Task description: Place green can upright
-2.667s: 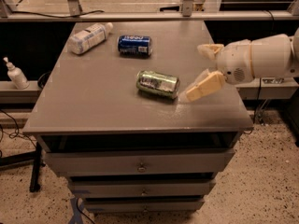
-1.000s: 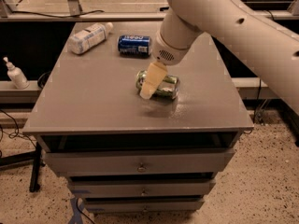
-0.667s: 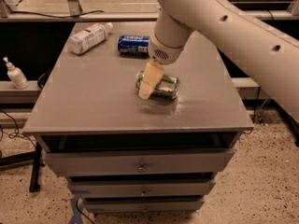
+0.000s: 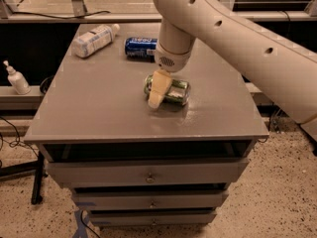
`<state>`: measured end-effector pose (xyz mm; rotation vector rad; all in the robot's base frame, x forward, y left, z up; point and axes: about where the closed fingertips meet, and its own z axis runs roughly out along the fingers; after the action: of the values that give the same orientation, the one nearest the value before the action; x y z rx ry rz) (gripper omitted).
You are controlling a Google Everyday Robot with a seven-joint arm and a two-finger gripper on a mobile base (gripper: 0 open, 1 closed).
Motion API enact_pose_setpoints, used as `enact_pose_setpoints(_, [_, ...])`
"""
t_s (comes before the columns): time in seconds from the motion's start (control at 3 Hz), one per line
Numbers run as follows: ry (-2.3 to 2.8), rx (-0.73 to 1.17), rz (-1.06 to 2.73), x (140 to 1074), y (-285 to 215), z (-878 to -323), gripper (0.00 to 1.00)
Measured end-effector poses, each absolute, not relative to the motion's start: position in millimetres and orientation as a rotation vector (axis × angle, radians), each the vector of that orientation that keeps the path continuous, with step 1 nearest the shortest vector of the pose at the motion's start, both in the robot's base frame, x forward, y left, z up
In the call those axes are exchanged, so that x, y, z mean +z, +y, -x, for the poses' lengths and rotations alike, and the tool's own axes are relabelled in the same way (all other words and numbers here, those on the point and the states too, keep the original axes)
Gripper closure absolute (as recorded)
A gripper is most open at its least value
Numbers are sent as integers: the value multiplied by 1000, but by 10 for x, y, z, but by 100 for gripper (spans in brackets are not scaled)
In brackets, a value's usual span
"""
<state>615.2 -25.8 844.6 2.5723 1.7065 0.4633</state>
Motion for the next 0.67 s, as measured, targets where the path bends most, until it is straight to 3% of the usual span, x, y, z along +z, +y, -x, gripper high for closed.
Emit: enact_pose_setpoints(0.67, [1669,403,-2581,8394,-258,-6173,40])
